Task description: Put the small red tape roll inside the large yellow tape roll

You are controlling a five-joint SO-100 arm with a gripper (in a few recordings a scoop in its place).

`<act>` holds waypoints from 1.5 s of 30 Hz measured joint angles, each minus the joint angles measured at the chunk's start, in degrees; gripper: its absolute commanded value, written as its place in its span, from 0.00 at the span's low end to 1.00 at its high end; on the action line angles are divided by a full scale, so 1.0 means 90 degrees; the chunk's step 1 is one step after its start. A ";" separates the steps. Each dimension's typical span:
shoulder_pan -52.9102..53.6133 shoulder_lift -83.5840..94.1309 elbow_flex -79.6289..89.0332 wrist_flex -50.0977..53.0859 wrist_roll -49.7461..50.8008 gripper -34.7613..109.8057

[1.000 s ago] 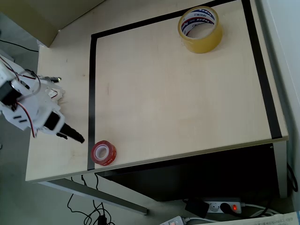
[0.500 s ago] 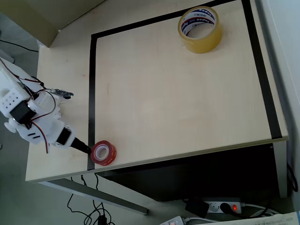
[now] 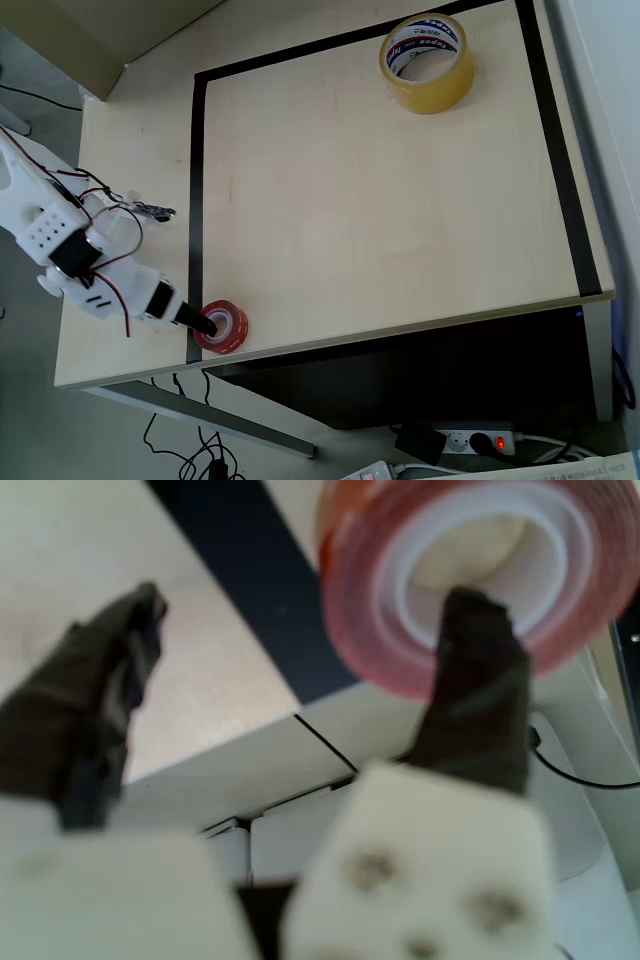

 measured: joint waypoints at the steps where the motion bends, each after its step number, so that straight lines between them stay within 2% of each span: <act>1: -0.0010 -0.0078 0.0000 -0.0020 0.0000 0.40; 4: -0.0137 -0.0293 -0.0010 -0.0176 0.0000 0.30; 7: -0.0166 -0.0332 -0.0146 -0.0332 0.0000 0.24; 18: -0.0166 -0.0303 -0.0205 -0.0449 0.0000 0.24; 24: -0.0557 0.1064 -0.0166 -0.0352 0.0000 0.24; 34: -0.2363 0.4814 0.0361 -0.0215 0.0605 0.24; 45: -0.4053 0.5059 -0.0801 -0.0332 0.1172 0.24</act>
